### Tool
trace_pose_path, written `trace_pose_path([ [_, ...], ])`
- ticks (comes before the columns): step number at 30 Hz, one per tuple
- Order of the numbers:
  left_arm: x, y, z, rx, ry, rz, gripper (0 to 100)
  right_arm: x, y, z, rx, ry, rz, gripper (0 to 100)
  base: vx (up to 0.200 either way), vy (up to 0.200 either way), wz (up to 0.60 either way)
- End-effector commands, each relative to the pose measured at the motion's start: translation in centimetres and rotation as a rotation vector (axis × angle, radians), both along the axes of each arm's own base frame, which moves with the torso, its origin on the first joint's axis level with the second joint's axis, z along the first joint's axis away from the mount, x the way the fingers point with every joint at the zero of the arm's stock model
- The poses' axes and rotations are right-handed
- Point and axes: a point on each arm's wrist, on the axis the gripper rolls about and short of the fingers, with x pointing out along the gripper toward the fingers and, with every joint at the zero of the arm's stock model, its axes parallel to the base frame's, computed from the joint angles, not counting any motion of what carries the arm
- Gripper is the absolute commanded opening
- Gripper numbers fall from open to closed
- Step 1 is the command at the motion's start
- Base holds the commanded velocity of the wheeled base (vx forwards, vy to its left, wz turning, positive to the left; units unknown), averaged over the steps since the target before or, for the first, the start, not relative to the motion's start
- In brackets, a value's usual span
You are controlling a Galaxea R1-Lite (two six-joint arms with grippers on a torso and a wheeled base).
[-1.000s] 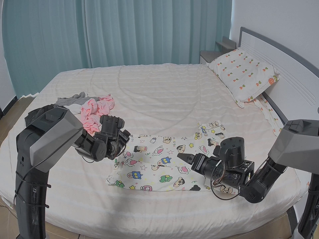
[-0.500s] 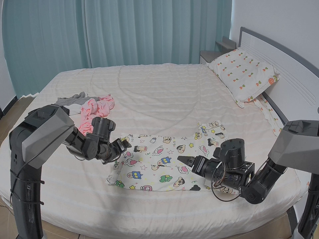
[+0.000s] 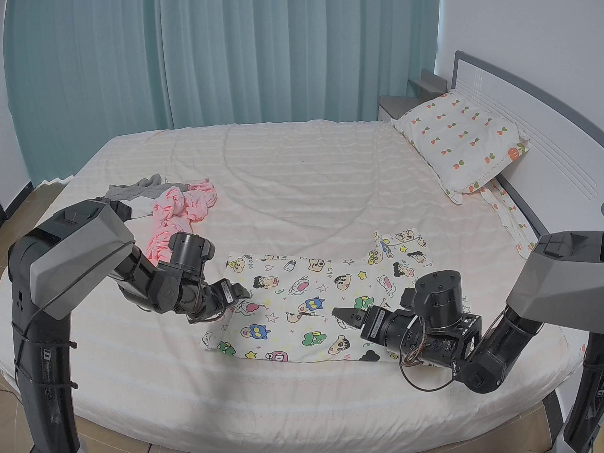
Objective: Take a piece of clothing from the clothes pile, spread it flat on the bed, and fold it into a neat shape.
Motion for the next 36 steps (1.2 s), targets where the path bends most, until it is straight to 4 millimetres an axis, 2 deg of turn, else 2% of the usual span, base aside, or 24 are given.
trace_pose_path([
  [1,1.4,-1.1,0.5,-0.126,-0.007,0.112,100,-0.2,0.2,-0.1,0.005,-0.008,0.011,100,0.000,0.000,0.00],
  [5,1.6,-1.7,-0.8,-0.128,0.025,0.145,100,-0.3,0.3,-0.1,0.026,-0.037,0.014,100,0.000,0.000,0.00],
  [12,1.7,-1.9,-2.1,-0.063,0.023,0.143,100,-0.4,0.4,-0.1,0.030,-0.047,0.021,100,0.000,0.000,0.00],
  [16,2.8,-2.2,-3.0,-0.022,-0.002,0.174,100,-0.4,0.4,-0.3,0.029,-0.045,0.021,100,0.000,0.000,0.00],
  [21,3.9,-2.6,-3.0,-0.028,-0.025,0.175,100,-0.4,0.5,-0.3,0.029,-0.045,0.021,100,0.000,0.000,0.00],
  [31,4.2,-2.9,-3.1,-0.019,0.008,0.180,100,-0.2,0.5,-0.5,0.028,-0.041,0.020,100,0.000,0.000,0.00],
  [32,4.2,-2.9,-3.2,-0.017,0.008,0.181,0,-0.3,0.6,-0.5,0.028,-0.041,0.022,100,0.000,0.000,0.00],
  [36,4.2,-2.9,-3.2,-0.007,0.003,0.208,0,-0.3,0.5,-0.6,0.027,-0.038,0.022,100,0.000,0.000,0.00],
])
